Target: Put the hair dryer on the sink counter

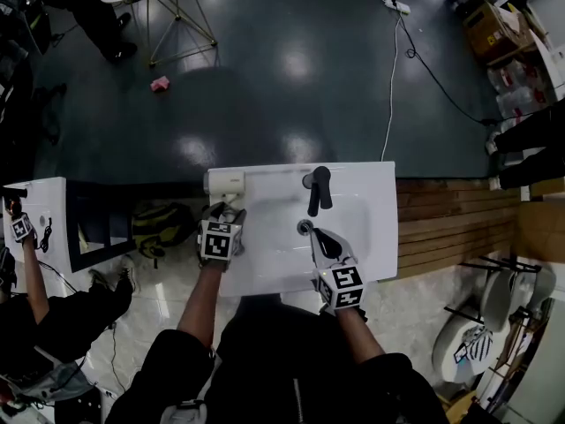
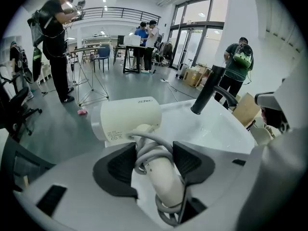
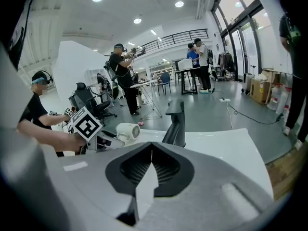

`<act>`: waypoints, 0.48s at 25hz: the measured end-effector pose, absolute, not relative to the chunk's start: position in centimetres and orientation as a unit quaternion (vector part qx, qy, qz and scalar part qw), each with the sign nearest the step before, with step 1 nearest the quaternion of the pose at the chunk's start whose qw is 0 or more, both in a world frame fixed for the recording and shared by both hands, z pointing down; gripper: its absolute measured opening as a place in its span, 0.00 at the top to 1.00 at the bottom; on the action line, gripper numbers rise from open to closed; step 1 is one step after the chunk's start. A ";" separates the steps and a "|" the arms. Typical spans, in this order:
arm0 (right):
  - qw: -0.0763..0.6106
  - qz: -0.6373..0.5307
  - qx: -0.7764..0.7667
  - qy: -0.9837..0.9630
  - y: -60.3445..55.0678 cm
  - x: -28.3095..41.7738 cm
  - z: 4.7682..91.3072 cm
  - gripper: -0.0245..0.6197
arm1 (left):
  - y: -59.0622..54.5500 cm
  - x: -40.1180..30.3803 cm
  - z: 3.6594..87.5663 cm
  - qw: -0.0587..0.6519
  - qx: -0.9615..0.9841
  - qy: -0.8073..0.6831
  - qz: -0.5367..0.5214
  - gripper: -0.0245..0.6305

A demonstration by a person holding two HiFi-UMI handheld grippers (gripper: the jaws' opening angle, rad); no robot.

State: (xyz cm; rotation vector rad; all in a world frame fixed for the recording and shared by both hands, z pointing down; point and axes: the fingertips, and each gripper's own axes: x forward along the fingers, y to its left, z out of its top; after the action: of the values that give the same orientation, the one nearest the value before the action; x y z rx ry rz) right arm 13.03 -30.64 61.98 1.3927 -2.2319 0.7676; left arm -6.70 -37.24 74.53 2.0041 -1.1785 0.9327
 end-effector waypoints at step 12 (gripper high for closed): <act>0.201 0.279 0.500 -0.795 -30.5 13.3 62.4 0.95 | -37.1 -6.8 75.6 0.320 0.756 -0.442 0.362 0.59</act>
State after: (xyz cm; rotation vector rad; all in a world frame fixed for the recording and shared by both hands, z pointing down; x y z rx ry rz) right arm 13.29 -30.55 62.40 1.3985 -2.2212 0.7784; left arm -6.85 -37.06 75.61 1.9862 -1.1617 0.9513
